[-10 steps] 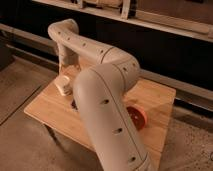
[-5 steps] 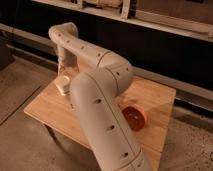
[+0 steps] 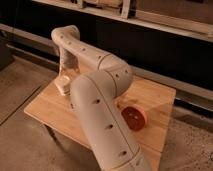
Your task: Place the ceramic cup in the ceramic bowl
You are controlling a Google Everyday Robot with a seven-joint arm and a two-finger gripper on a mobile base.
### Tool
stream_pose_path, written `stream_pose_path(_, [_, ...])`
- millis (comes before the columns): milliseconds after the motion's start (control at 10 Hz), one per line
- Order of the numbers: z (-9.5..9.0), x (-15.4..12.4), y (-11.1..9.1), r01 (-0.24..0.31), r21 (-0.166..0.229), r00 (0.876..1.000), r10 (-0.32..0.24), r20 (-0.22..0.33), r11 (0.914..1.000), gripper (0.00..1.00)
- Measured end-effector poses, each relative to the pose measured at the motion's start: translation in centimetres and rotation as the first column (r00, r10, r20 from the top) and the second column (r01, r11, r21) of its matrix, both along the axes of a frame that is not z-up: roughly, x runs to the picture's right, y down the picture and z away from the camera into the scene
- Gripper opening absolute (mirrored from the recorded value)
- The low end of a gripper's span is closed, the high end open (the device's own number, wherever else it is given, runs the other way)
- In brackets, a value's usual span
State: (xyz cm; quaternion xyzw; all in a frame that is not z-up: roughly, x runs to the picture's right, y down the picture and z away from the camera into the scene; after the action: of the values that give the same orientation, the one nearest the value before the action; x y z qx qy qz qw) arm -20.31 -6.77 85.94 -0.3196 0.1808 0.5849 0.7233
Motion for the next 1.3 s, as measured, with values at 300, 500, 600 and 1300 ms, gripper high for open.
stream_pose_path(300, [0.4, -0.1, 0.8, 0.034, -0.014, 0.999, -0.035, -0.023, 0.9993, 0.65])
stream_pose_path(500, [0.7, -0.5, 1.4, 0.057, -0.024, 0.998, -0.058, -0.034, 0.9981, 0.65])
stream_pose_path(600, [0.8, -0.7, 1.6, 0.065, -0.029, 0.997, -0.066, -0.035, 0.9975, 0.65])
stream_pose_path(1300, [1.4, -0.8, 2.1, 0.043, -0.044, 0.998, -0.045, -0.036, 0.9981, 0.14])
